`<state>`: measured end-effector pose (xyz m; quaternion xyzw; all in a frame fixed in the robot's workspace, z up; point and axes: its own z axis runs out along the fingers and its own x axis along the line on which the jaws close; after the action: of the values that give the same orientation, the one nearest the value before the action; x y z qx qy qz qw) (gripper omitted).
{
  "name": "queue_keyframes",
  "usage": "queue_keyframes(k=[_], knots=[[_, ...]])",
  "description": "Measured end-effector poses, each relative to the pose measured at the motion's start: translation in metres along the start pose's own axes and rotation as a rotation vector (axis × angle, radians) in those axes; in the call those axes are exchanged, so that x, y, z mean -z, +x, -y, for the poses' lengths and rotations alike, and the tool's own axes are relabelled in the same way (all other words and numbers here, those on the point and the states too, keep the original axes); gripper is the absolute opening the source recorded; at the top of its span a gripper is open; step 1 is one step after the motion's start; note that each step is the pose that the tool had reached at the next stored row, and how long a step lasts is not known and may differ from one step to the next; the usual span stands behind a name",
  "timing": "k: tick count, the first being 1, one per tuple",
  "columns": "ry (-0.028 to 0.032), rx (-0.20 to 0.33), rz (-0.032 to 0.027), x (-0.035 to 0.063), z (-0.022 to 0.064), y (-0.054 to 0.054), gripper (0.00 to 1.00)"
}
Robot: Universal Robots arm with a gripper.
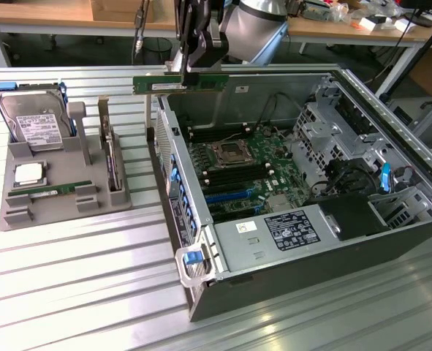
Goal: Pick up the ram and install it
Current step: 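Pick up the ram and move it above insertion slot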
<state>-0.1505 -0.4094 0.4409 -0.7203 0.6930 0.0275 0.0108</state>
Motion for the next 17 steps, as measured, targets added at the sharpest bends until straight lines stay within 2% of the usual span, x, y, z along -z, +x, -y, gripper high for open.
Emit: queue_keyframes(k=[17], knots=[[-0.0002, 0.0, -0.0058, 0.0004, 0.0178, 0.001, 0.13]])
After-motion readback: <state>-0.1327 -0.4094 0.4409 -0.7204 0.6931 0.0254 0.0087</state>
